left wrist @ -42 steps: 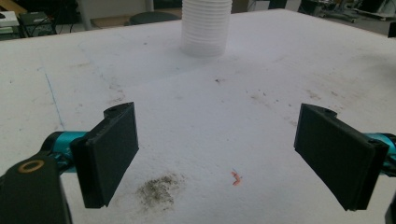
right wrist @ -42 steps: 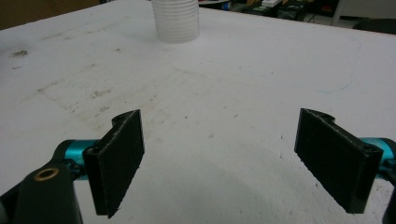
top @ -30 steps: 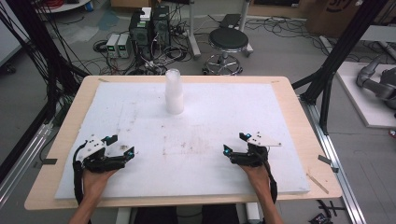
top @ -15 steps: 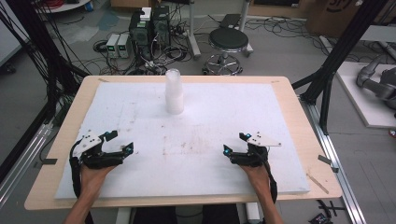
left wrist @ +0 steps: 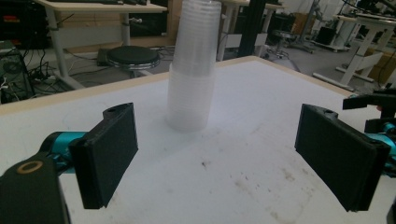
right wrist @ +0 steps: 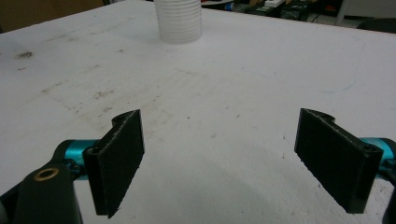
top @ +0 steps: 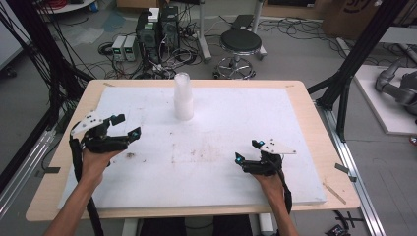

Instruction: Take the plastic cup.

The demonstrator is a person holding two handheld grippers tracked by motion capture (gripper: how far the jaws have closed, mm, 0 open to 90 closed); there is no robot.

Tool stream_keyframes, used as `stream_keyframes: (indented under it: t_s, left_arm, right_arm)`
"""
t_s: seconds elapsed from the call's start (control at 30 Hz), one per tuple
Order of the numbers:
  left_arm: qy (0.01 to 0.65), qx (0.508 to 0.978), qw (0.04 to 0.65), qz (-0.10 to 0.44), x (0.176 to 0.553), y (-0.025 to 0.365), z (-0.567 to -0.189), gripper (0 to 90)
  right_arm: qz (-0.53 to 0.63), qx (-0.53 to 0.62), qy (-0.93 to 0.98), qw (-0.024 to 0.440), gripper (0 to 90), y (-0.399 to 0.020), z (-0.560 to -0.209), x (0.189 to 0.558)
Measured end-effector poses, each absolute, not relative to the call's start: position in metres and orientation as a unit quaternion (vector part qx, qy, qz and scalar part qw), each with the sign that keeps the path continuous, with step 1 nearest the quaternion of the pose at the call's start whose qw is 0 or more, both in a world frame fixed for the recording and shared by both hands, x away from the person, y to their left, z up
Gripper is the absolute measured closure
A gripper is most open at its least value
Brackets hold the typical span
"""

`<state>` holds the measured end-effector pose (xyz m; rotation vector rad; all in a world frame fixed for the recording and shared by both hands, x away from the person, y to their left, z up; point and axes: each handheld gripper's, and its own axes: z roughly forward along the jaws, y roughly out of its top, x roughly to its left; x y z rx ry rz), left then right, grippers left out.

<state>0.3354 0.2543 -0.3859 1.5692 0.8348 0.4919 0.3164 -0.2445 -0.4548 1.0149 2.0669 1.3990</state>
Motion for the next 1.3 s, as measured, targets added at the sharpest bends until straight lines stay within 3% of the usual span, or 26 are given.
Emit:
stream_keyframes:
  t_s: [0.7,1.3]
  left_arm:
    - [0.323,0.716,0.589,0.192,0.434,0.218,-0.298,12.5]
    - [0.325,0.740,0.560,0.182,0.491,0.180,-0.282,12.5]
  right_arm:
    - [0.504,0.369,0.749,0.221,15.9,-0.244,-0.455,0.316]
    - [0.503,0.374,0.749,0.215,15.9,-0.245,-0.455,0.318]
